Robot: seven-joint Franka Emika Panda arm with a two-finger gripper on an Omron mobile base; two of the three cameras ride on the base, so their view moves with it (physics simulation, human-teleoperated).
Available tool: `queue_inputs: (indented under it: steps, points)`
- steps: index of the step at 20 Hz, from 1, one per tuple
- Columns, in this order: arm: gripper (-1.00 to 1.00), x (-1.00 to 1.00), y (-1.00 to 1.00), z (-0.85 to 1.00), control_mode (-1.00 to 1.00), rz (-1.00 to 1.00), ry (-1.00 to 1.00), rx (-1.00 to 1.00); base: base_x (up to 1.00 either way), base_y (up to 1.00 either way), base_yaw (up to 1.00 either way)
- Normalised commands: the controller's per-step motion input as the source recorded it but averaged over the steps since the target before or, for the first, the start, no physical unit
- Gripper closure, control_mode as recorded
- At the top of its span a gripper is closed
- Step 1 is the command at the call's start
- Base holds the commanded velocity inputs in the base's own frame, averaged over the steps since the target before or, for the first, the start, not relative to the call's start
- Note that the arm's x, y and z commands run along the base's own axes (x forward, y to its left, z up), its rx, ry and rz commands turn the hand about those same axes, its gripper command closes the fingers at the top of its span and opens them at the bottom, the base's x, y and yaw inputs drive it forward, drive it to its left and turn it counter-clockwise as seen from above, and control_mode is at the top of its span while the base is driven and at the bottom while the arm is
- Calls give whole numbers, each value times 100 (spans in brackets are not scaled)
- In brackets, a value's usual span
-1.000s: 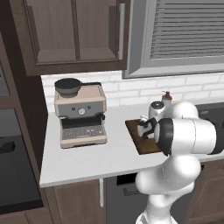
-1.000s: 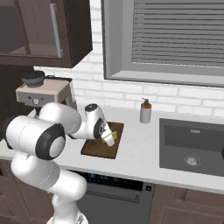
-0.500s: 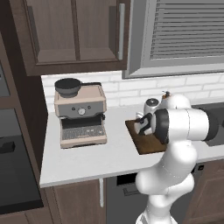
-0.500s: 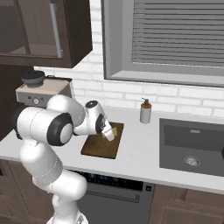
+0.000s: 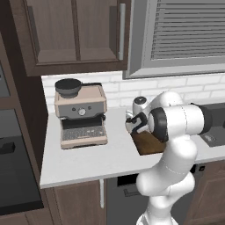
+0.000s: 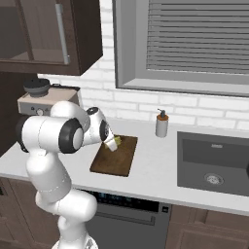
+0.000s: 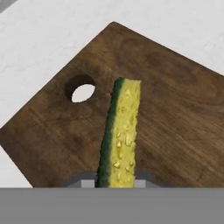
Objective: Pick up the sponge from the counter and clean the cutting board by briefly scrubbing or pressing down on the cutting board. Once finished, release the sponge.
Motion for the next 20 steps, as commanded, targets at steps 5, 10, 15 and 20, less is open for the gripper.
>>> queue_inputs:
  steps: [5, 10, 15, 20]
  points:
    - [100, 5, 12, -8, -100, 0, 0, 0, 0, 0, 0]
    - [100, -26, -38, -20, -100, 0, 0, 0, 0, 0, 0]
    - [100, -39, -63, -26, -100, 0, 0, 0, 0, 0, 0]
    - [100, -43, -57, -20, -100, 0, 0, 0, 0, 0, 0]
